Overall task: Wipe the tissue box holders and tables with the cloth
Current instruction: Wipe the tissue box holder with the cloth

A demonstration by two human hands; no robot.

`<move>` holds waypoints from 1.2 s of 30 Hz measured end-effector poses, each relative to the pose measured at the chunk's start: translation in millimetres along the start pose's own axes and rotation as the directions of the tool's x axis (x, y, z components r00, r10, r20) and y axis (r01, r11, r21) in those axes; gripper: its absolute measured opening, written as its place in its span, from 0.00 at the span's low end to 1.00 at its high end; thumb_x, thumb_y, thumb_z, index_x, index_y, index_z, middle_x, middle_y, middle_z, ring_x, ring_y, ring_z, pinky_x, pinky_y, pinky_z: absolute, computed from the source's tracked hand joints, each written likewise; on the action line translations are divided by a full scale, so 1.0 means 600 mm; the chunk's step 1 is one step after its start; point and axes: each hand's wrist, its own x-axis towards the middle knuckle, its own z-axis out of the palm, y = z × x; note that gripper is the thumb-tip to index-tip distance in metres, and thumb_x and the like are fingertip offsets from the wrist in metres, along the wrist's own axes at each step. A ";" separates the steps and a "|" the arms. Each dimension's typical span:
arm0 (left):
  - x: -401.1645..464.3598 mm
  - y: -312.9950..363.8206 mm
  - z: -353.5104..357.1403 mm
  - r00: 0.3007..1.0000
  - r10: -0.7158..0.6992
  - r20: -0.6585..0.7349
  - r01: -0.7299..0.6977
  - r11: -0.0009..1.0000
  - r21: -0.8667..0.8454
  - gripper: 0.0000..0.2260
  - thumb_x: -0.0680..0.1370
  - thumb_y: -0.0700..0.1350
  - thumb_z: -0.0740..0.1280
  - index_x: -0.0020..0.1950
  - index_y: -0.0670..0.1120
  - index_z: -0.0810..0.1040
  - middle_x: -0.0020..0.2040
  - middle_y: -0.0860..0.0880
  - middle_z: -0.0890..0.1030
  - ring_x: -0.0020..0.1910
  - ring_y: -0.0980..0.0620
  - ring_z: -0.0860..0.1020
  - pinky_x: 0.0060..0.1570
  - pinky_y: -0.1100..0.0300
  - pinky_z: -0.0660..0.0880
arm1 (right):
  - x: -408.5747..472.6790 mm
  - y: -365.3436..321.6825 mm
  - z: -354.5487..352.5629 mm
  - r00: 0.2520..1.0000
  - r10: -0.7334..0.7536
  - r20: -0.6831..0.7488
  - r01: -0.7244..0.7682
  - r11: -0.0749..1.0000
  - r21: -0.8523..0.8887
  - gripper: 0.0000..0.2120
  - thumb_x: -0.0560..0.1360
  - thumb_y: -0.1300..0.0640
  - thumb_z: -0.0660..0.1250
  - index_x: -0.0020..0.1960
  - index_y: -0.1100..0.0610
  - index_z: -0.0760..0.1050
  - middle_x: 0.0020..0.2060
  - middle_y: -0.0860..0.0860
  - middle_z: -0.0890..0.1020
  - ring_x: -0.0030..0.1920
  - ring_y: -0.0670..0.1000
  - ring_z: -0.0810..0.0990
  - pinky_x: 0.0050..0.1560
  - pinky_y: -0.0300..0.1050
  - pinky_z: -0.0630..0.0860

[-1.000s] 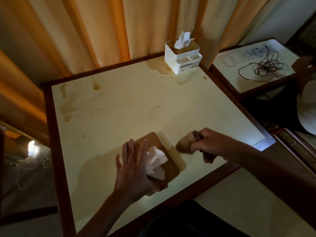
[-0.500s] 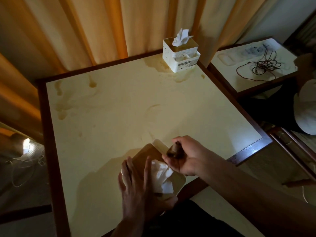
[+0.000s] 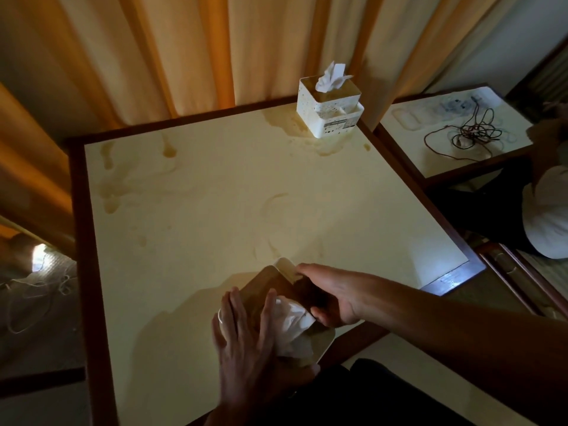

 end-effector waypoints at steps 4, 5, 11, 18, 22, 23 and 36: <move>0.000 -0.004 -0.001 1.000 -0.009 0.000 0.009 1.000 -0.007 0.55 0.58 0.84 0.55 0.76 0.50 0.64 0.72 0.28 0.63 0.70 0.28 0.64 0.59 0.30 0.69 | 0.011 -0.002 0.002 1.000 0.001 -0.011 -0.001 1.000 -0.018 0.14 0.77 0.49 0.67 0.38 0.56 0.71 0.23 0.49 0.73 0.21 0.44 0.67 0.17 0.33 0.65; 0.000 -0.004 -0.001 1.000 -0.005 -0.006 0.005 1.000 -0.008 0.55 0.59 0.84 0.55 0.75 0.50 0.64 0.72 0.28 0.63 0.70 0.28 0.64 0.59 0.30 0.69 | 0.013 -0.004 0.000 1.000 -0.004 -0.012 0.004 1.000 0.018 0.13 0.77 0.51 0.67 0.38 0.56 0.71 0.23 0.49 0.72 0.20 0.44 0.67 0.17 0.33 0.65; 0.002 -0.010 -0.001 1.000 0.018 0.022 -0.019 0.999 0.038 0.56 0.59 0.83 0.59 0.76 0.48 0.64 0.73 0.29 0.64 0.70 0.29 0.65 0.59 0.31 0.70 | 0.032 0.008 0.003 0.999 -0.014 -0.034 0.017 0.995 0.095 0.08 0.76 0.53 0.64 0.40 0.55 0.71 0.26 0.50 0.72 0.20 0.46 0.67 0.18 0.34 0.65; 0.012 -0.019 -0.009 0.998 0.061 0.022 -0.061 0.998 0.002 0.58 0.59 0.78 0.67 0.81 0.51 0.52 0.75 0.31 0.59 0.75 0.35 0.56 0.65 0.33 0.64 | 0.001 0.030 -0.068 0.973 -0.225 0.041 0.207 0.943 0.260 0.06 0.76 0.56 0.65 0.42 0.58 0.70 0.36 0.53 0.73 0.18 0.45 0.62 0.20 0.35 0.63; 0.056 -0.016 -0.031 0.954 0.250 0.164 -0.256 0.966 0.018 0.60 0.60 0.72 0.68 0.75 0.60 0.27 0.78 0.40 0.35 0.76 0.45 0.32 0.75 0.38 0.47 | -0.019 0.046 -0.113 0.900 -0.437 0.004 0.388 0.805 0.448 0.08 0.77 0.60 0.58 0.40 0.58 0.70 0.27 0.52 0.75 0.20 0.46 0.61 0.24 0.38 0.66; 0.073 -0.012 -0.037 0.931 0.281 0.233 -0.290 0.957 0.003 0.60 0.60 0.73 0.68 0.70 0.63 0.22 0.76 0.44 0.28 0.73 0.48 0.26 0.75 0.43 0.40 | -0.014 0.051 -0.123 0.874 -0.482 -0.061 0.455 0.768 0.451 0.08 0.77 0.61 0.58 0.41 0.59 0.71 0.29 0.53 0.77 0.21 0.47 0.63 0.27 0.40 0.68; 0.156 0.086 -0.011 0.998 -0.054 -0.013 0.047 0.943 -0.330 0.59 0.54 0.73 0.72 0.77 0.57 0.47 0.73 0.44 0.62 0.71 0.44 0.62 0.66 0.46 0.68 | 0.114 0.083 -0.156 0.659 -0.523 -0.541 0.736 0.598 0.318 0.10 0.81 0.60 0.61 0.48 0.58 0.81 0.42 0.56 0.85 0.48 0.56 0.82 0.51 0.53 0.79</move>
